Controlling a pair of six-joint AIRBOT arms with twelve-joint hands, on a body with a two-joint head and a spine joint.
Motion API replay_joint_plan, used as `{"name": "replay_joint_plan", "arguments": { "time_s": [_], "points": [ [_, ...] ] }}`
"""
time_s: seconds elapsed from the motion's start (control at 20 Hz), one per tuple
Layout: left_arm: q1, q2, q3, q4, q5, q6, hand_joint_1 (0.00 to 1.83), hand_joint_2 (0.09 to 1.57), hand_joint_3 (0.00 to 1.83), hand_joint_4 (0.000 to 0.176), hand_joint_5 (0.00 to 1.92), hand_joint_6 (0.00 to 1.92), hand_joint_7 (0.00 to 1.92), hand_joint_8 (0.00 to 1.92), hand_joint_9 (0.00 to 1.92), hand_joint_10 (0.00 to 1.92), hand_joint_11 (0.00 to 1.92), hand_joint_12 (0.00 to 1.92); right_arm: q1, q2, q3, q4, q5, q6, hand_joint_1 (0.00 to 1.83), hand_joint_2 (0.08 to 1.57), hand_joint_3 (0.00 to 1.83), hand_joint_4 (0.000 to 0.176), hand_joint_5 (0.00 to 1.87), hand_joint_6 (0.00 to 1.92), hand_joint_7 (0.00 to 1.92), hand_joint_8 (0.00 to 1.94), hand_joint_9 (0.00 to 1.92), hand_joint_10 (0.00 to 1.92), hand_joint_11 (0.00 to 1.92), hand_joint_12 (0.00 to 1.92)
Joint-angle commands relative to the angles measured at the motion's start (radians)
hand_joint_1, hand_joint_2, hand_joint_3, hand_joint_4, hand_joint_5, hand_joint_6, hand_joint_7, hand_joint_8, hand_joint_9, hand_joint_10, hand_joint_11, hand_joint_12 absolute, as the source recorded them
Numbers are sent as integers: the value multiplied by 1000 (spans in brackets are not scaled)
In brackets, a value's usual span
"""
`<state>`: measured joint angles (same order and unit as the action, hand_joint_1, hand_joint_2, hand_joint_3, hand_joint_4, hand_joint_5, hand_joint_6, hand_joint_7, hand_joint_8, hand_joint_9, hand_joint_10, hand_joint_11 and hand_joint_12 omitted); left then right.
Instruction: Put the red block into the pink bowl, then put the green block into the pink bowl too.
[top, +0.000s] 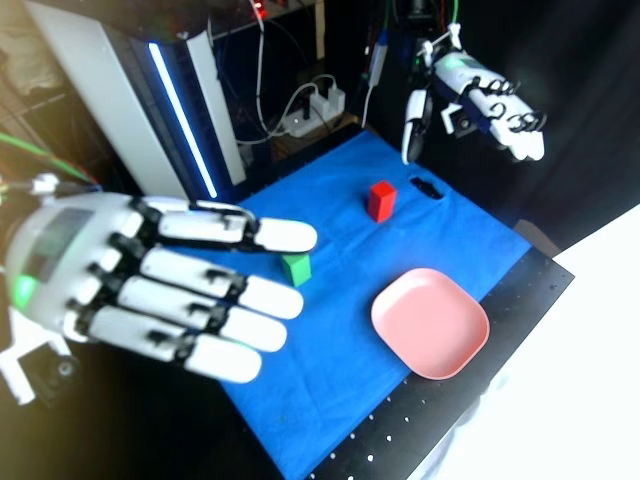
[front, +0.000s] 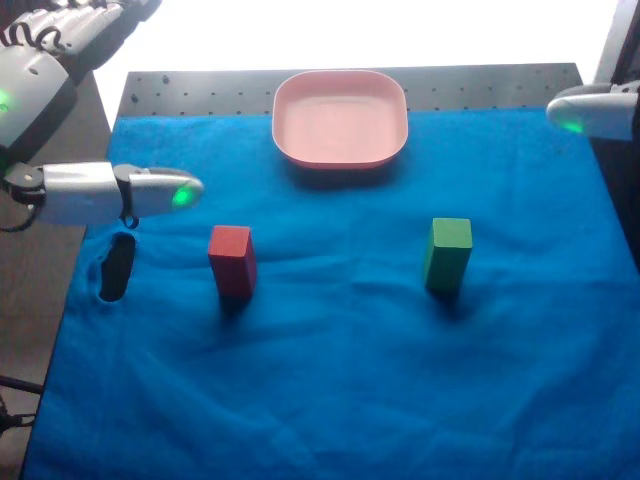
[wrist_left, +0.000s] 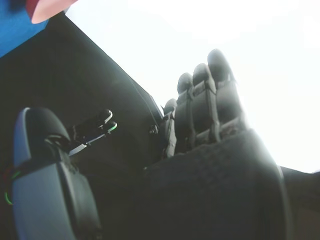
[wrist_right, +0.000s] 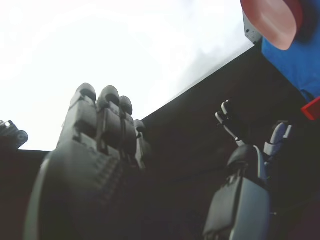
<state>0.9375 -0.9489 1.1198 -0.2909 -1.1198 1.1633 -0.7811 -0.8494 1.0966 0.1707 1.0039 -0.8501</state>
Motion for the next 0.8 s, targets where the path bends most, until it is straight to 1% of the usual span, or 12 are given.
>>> {"name": "replay_joint_plan", "arguments": {
  "time_s": [0.0, 0.05, 0.15, 0.2, 0.3, 0.35, 0.4, 0.45, 0.5, 0.6, 0.7, 0.75],
  "points": [
    [-18, 7, 3, 13, -106, -1, 352, 792, 22, 93, 0, 0, 0, 0, 0, 0, 0, 0, 19, 6, 7, 3, 108, 1, 508, 784, 31, 41, 0, 0, 0, 0, 0, 0, 0, 0],
    [-20, 8, 4, 23, -94, -1, 335, 797, 21, 90, 0, 0, 0, 0, 0, 0, 0, 0, 22, 6, 7, -5, 97, 1, 516, 782, 25, 42, 0, 0, 0, 0, 0, 0, 0, 0],
    [-28, 14, 7, 44, -66, -1, 348, 799, 18, 71, 0, 0, 0, 0, 0, 0, 3, 1, 38, 7, 10, -30, 64, 1, 556, 807, 27, 13, 0, 0, 0, 0, 0, 0, 0, 0],
    [-31, 19, 8, 59, -50, -1, 382, 813, 21, 76, 0, 0, 0, 0, 0, 0, 0, 0, 53, 7, 11, -49, 37, 1, 530, 809, 24, 0, 0, 0, 0, 0, 0, 0, 1, 0],
    [-39, 34, 7, 87, -24, -1, 385, 855, 34, 55, 0, 0, 0, 0, 0, 0, 0, 0, 74, 8, 13, -84, 0, 1, 513, 777, 6, 1, 0, 0, 0, 0, 0, 0, 0, 0],
    [-45, 38, 7, 100, -8, -1, 407, 852, 29, 56, 0, 0, 0, 0, 0, 0, 0, 0, 75, 9, 13, -93, -9, 1, 511, 773, 4, 4, 0, 0, 0, 0, 0, 0, 0, 0],
    [-53, 42, 9, 118, 12, -1, 426, 847, 23, 61, 0, 0, 0, 0, 0, 0, 0, 0, 76, 12, 13, -99, -17, 2, 537, 774, 3, 0, 0, 0, 0, 0, 0, 0, 0, 0],
    [-60, 45, 10, 138, 33, -1, 430, 836, 16, 95, 0, 0, 0, 0, 0, 0, 0, 0, 76, 14, 13, -102, -27, 2, 529, 772, 2, 9, 0, 0, 0, 0, 0, 0, 0, 0],
    [-72, 49, 14, 166, 72, -2, 469, 840, 12, 96, 0, 0, 0, 0, 0, 0, 0, 0, 76, 20, 14, -115, -57, 4, 544, 771, 1, 0, 0, 0, 0, 0, 0, 0, 0, 0],
    [-82, 52, 19, 200, 114, -10, 476, 829, 6, 85, 0, 0, 0, 0, 0, 0, 0, 0, 76, 25, 15, -140, -95, 13, 550, 781, 6, 0, 0, 0, 0, 0, 0, 0, 0, 0],
    [-100, 52, 22, 248, 177, -10, 483, 818, 0, 90, 0, 0, 0, 0, 0, 0, 0, 0, 81, 26, 16, -170, -130, 17, 552, 819, 21, 0, 0, 0, 0, 0, 0, 0, 0, 0],
    [-108, 52, 23, 271, 203, -10, 487, 810, 0, 116, 0, 0, 0, 0, 0, 0, 0, 0, 86, 26, 16, -184, -145, 17, 529, 821, 20, 0, 0, 0, 0, 0, 0, 0, 0, 0]
  ]
}}
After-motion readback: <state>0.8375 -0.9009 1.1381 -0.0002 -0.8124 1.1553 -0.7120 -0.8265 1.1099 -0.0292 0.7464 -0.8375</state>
